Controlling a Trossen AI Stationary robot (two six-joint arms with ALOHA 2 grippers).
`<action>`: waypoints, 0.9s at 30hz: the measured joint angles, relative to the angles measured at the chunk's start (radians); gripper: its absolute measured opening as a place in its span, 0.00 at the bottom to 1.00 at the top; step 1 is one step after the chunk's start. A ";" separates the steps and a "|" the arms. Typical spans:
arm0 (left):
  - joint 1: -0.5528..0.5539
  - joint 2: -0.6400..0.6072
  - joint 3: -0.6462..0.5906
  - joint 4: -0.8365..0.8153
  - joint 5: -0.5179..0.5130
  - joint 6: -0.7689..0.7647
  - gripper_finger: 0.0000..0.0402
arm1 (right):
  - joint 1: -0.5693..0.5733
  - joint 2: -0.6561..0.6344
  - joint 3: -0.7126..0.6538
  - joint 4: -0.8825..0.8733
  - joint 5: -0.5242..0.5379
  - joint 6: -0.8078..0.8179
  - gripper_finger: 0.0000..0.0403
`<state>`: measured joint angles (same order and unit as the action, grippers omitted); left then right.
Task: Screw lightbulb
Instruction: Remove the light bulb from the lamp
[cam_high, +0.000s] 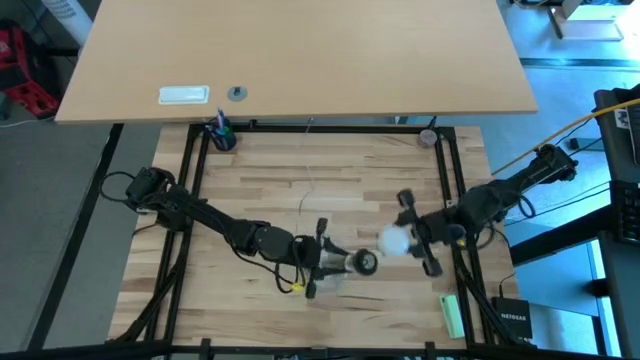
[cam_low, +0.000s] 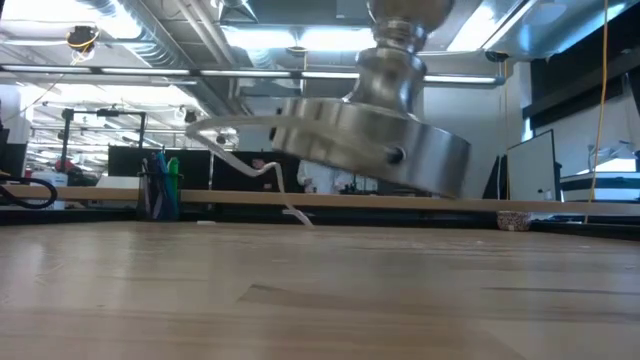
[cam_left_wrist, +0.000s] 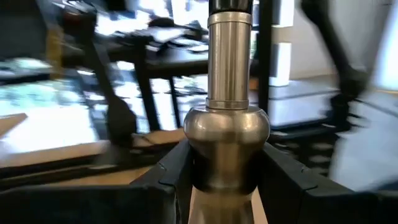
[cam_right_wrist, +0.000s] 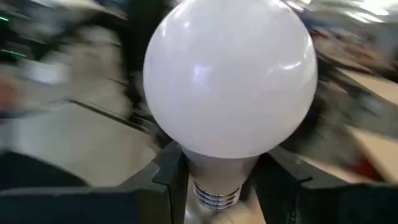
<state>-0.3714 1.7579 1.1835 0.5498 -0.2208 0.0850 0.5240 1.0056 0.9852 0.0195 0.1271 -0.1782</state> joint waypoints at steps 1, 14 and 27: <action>0.000 -0.004 0.000 0.005 -0.050 0.019 0.31 | 0.000 -0.012 0.000 -0.035 0.062 0.013 0.35; 0.142 -0.006 -0.180 0.263 -0.087 0.054 0.31 | -0.002 -0.050 -0.027 -0.337 0.517 0.172 0.35; 0.190 -0.011 -0.305 0.320 -0.083 -0.017 0.31 | -0.112 -0.042 -0.289 -0.362 0.483 0.413 0.35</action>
<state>-0.1818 1.7470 0.8783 0.8700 -0.3036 0.0684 0.4124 0.9636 0.6964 -0.3425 0.6104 0.2345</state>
